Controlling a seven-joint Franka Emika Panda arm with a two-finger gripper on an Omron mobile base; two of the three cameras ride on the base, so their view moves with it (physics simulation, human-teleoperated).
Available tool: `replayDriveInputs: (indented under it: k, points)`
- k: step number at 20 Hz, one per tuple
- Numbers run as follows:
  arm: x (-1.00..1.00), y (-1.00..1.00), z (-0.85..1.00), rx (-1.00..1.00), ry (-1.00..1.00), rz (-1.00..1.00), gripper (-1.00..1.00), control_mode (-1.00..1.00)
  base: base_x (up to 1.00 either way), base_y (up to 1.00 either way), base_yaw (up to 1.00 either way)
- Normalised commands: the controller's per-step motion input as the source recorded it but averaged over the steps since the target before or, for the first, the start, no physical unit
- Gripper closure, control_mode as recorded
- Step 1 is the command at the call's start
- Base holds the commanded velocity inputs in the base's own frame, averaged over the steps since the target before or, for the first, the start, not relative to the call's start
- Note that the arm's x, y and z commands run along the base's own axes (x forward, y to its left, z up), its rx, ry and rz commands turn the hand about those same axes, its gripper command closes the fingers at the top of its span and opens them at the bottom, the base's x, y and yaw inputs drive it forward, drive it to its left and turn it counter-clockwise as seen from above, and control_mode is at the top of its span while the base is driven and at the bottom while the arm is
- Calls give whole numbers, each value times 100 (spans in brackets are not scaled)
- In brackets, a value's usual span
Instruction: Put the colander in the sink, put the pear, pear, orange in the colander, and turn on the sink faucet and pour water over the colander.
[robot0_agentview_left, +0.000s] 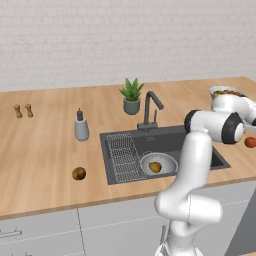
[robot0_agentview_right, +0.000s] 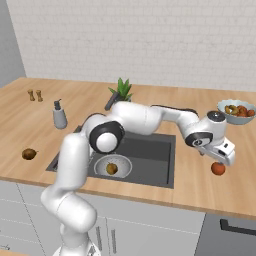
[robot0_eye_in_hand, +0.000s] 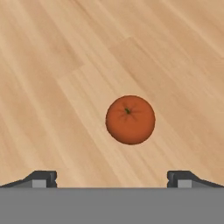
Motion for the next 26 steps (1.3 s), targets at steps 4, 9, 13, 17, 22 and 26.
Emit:
replayDriveInputs:
  k: [4, 9, 13, 17, 22, 26]
  points:
    - [-12, -7, -1, 0, 3, -1, -100, -100, 0, 0, 0]
    - [-2, 0, -17, -3, 0, -1, -100, -100, 0, 0, 0]
    - [0, -3, -40, -3, 0, 0, -100, -100, 0, 0, 0]
    - [0, 0, -28, -4, 0, 0, -100, -100, 0, 0, 0]
    - [0, 0, -23, -3, 0, -2, -100, -100, 0, 0, 0]
    - [0, 0, -26, -4, -1, -2, -100, -100, 0, 0, 0]
